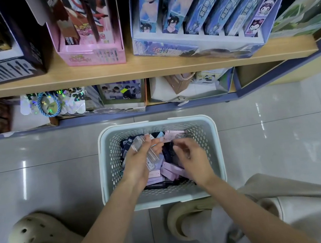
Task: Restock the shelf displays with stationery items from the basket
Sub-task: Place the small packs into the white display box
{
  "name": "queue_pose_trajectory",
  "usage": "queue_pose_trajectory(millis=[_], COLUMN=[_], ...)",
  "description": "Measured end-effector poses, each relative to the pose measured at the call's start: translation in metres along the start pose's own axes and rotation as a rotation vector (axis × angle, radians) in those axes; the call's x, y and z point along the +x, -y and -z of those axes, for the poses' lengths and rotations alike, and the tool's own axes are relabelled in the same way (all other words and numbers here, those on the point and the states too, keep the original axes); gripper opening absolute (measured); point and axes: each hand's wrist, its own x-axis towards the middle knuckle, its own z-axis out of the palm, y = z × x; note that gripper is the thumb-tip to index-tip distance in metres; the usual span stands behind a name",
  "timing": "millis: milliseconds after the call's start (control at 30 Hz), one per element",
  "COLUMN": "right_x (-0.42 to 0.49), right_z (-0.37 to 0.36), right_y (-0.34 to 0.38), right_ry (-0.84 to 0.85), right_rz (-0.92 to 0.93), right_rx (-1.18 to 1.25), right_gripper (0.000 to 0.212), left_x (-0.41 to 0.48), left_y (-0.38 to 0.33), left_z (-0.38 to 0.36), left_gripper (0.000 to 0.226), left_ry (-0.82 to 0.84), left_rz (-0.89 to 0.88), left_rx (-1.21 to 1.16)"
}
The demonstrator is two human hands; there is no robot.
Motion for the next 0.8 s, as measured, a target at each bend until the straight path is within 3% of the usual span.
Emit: queue_pose_trajectory(millis=[100,167,300,467,667,800], right_x=[0.022,0.027,0.030,0.036,0.036,0.032], right_z=[0.005,0.005,0.004,0.009,0.008,0.013], right_y=[-0.023,-0.033,-0.039,-0.040,-0.040,-0.030], right_ry=[0.119,0.260,0.402,0.530,0.501,0.319], right_rz=[-0.237,-0.287,-0.101,-0.031,0.028,0.004], right_rx=[-0.115,-0.244,-0.601,-0.725,-0.732,-0.561], right_gripper=[0.036,0.045,0.045,0.040,0.033,0.030], left_x=[-0.001,-0.003,-0.007,-0.012,-0.019,-0.020], left_y=[0.001,0.005,0.011,0.016,0.023,0.024], left_z=[0.010,0.014,0.016,0.021,0.027,0.031], left_gripper=[0.020,0.017,0.011,0.009,0.010,0.010], left_ry=[-0.020,-0.022,-0.023,-0.016,-0.031,-0.070], left_rz=[0.010,0.010,0.017,0.022,0.060,0.100], left_rx=[0.034,0.064,0.065,0.074,0.090,0.094])
